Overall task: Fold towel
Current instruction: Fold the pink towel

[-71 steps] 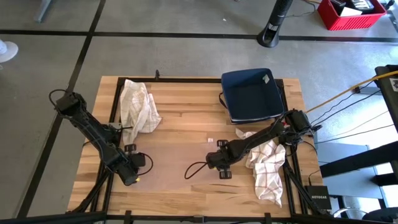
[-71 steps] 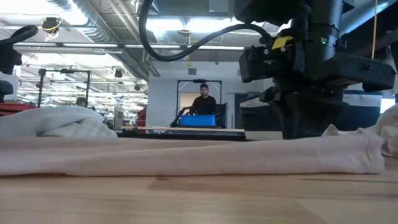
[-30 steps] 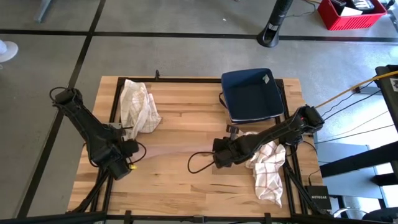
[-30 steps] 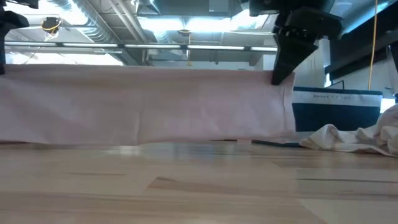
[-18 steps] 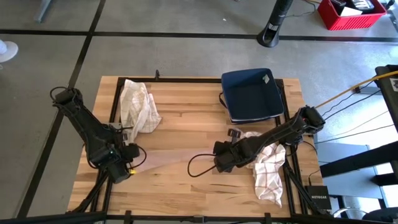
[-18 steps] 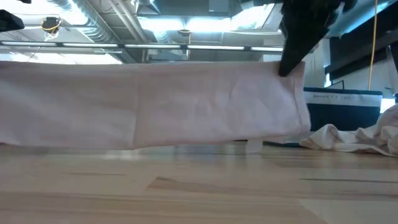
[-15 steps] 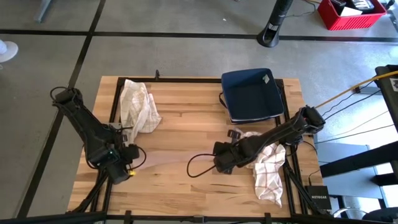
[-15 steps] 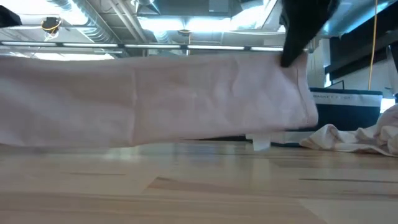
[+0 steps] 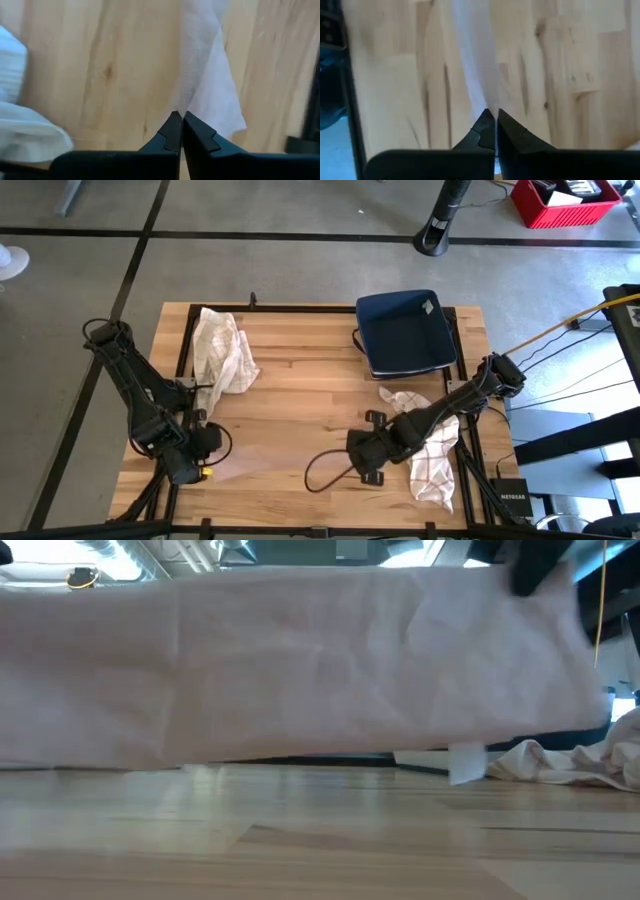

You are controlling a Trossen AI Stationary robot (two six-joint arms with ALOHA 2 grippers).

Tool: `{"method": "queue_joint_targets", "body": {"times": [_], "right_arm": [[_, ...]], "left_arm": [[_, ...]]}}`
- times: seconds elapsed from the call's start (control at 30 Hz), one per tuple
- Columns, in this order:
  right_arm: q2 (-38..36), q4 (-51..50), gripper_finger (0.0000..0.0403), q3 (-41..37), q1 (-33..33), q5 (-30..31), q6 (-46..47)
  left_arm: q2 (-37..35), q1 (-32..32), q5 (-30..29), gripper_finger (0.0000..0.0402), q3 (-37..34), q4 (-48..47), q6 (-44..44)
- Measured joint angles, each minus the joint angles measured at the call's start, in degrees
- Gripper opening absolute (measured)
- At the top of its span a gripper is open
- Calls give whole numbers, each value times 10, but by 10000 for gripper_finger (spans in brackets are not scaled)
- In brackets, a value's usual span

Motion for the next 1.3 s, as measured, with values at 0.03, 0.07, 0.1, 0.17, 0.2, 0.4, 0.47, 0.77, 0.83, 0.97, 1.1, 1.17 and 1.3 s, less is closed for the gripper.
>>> {"method": "queue_joint_targets", "body": {"times": [0.03,0.07,0.1,0.17,0.2,0.4,0.47,0.77,0.83,0.97,1.1,1.17,1.3], "right_arm": [[0,1,2,-6,0,8,0],[0,-1,2,-14,-2,24,0],[0,-4,2,-23,-5,42,0],[1,-8,2,-41,-15,87,-10],[0,-10,2,-52,-22,113,-15],[1,-34,2,-91,-61,329,-27],[1,-22,2,-105,-50,393,-15],[0,197,2,-253,59,346,33],[0,224,2,-275,74,313,56],[0,221,5,-291,91,284,86],[0,211,2,-293,89,280,94],[0,207,2,-290,82,278,94],[-5,193,2,-267,77,281,95]], "left_arm": [[1,0,-11,0,0,-7,9],[1,1,-25,0,0,-12,16],[1,3,-44,0,0,-20,28],[2,13,-81,0,-3,-40,48],[3,19,-98,0,-7,-51,59],[6,56,-213,0,-53,-96,98],[18,49,-238,0,-71,-82,103],[169,-25,-185,0,-112,47,128],[201,-34,-149,0,-113,73,129],[226,-37,-116,0,-93,101,141],[225,-16,-134,0,-37,0,149],[221,-5,-153,0,-5,-72,145],[184,10,-162,0,40,-151,127]]}}
